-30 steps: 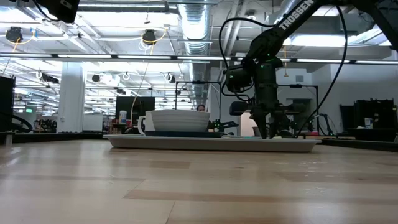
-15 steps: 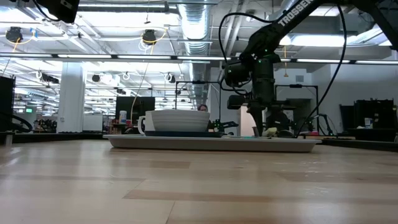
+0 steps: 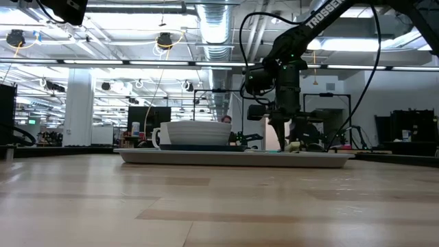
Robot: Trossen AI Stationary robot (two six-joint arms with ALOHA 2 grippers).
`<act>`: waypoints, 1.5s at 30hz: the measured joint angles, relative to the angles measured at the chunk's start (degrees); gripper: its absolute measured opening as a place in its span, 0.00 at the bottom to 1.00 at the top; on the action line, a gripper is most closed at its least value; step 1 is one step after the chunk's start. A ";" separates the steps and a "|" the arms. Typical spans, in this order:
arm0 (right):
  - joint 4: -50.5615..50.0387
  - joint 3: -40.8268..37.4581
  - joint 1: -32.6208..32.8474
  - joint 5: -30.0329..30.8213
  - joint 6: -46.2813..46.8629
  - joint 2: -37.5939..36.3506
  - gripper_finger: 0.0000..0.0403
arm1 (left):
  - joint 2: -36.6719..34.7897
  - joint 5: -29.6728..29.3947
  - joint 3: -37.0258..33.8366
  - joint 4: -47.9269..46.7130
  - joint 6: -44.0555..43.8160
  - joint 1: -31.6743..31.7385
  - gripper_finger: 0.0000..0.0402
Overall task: Set up tray
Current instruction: Put the yellow knife to the right of the blue spoon on the black napkin, then return to Home Position
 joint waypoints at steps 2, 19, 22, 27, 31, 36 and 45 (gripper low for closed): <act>-0.07 0.00 -0.02 0.06 0.02 0.00 0.16 | -0.02 0.00 0.00 0.00 0.00 0.00 0.48; -5.95 2.25 -0.66 -2.14 -6.49 -0.02 0.32 | -0.01 0.04 0.00 -0.51 -0.02 0.00 0.48; -13.72 6.78 -0.31 -0.76 -9.54 -0.47 0.32 | 0.00 0.03 0.00 -0.54 -0.01 0.00 0.48; -21.70 15.89 4.14 7.51 -15.67 -4.50 0.32 | -0.04 -8.74 -0.59 -1.71 -0.52 0.00 0.48; -23.74 20.43 10.34 10.22 -21.48 -9.19 0.32 | -1.49 -20.10 -4.22 2.31 -0.83 0.02 0.48; -23.54 21.20 18.82 8.82 -33.20 -14.89 0.32 | -6.87 -25.88 -12.08 10.43 -2.06 0.02 0.48; -18.07 20.70 36.47 10.82 -33.73 -20.90 0.32 | -16.82 -29.42 -18.50 7.54 -9.84 0.02 0.48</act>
